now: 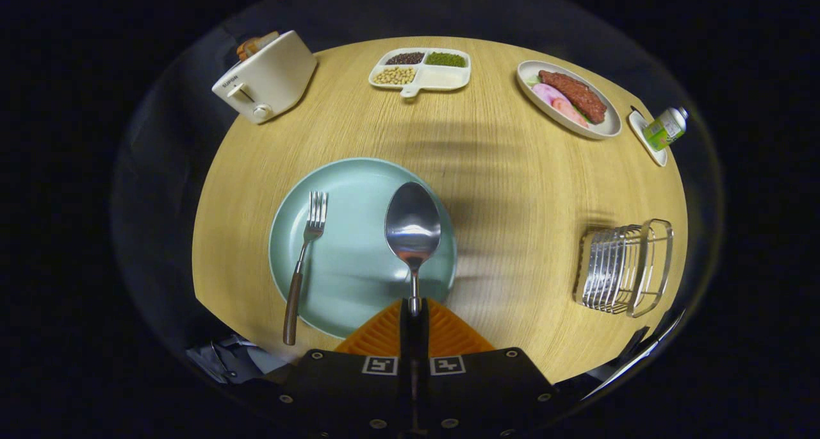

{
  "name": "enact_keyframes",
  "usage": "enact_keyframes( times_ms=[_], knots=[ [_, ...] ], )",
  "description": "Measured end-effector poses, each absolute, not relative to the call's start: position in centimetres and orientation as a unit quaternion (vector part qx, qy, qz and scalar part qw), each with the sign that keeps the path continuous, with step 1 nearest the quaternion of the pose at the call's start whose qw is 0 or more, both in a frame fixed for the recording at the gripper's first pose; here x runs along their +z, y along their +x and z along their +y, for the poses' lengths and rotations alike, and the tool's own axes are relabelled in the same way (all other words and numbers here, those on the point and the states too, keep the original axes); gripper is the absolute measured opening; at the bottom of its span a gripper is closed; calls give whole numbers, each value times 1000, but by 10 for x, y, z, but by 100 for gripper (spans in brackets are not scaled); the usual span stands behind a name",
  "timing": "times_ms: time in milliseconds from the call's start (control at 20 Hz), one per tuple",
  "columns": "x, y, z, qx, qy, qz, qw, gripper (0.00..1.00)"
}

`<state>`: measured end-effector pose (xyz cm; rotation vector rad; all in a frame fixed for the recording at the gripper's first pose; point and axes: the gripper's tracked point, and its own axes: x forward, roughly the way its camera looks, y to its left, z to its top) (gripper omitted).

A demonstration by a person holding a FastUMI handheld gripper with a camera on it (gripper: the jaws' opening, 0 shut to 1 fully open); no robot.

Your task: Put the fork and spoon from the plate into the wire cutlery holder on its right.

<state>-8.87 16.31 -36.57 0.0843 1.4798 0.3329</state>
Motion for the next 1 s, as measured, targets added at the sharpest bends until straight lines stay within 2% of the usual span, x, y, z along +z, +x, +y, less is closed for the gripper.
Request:
enact_keyframes(
  times_ms=[500,850,1000],
  knots=[
    [-311,-77,40,80,82,613,781,4],
    [-323,-94,-52,27,78,621,779,4],
    [-337,-102,-74,29,66,634,770,4]
  ],
)
